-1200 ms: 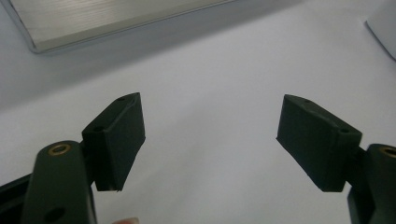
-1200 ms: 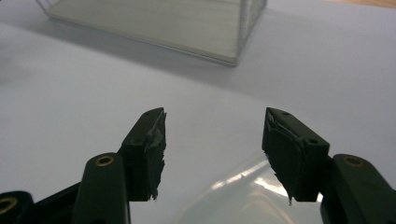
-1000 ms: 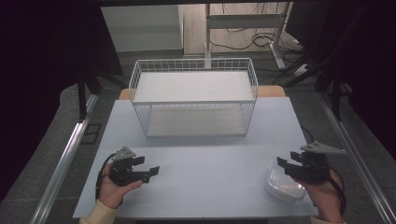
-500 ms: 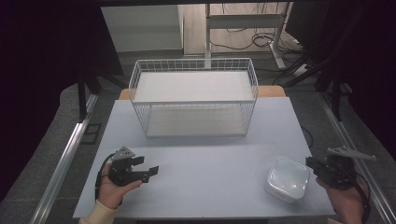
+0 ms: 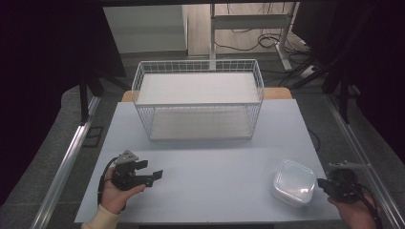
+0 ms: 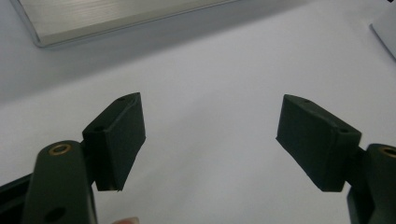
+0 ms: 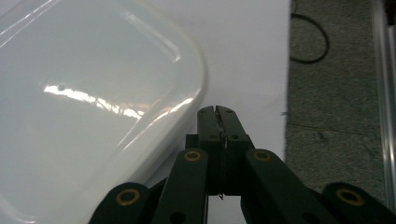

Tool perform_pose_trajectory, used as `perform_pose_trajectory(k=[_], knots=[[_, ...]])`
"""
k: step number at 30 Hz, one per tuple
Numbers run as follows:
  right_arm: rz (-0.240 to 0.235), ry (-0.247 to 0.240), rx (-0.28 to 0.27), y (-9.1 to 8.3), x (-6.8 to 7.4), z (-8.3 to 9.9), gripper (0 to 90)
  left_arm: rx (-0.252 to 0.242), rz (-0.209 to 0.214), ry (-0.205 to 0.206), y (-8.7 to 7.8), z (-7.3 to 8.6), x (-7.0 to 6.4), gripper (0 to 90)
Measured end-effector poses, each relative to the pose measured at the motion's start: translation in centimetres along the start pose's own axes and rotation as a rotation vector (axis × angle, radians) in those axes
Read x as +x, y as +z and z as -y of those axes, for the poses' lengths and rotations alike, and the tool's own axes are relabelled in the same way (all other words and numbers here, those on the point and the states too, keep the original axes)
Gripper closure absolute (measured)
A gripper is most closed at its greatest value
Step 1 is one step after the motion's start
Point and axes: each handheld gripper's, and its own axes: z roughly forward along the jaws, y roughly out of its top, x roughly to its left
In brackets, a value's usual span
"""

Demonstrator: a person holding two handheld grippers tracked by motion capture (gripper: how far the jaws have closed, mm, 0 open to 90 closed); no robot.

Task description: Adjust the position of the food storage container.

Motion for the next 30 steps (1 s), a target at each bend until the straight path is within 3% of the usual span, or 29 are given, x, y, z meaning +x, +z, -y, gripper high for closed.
perform_pose_trajectory(k=[11,19,25,30], knots=[[-0.054,-0.008,0.011,0.7,0.8,-0.1,89.9,0.006,0.0,0.006,0.3,0.0,-0.2,23.1],[-0.089,-0.048,0.006,1.4,2.2,-0.8,89.9,0.015,0.0,0.014,0.5,0.1,-0.3,23.1],[-0.112,-0.104,-0.002,2.0,3.9,-1.4,89.9,0.023,-0.001,0.018,0.7,0.1,-0.4,23.1],[-0.121,-0.118,-0.006,2.5,5.0,-1.9,89.9,0.02,-0.005,0.016,0.7,0.0,-0.4,23.1]])
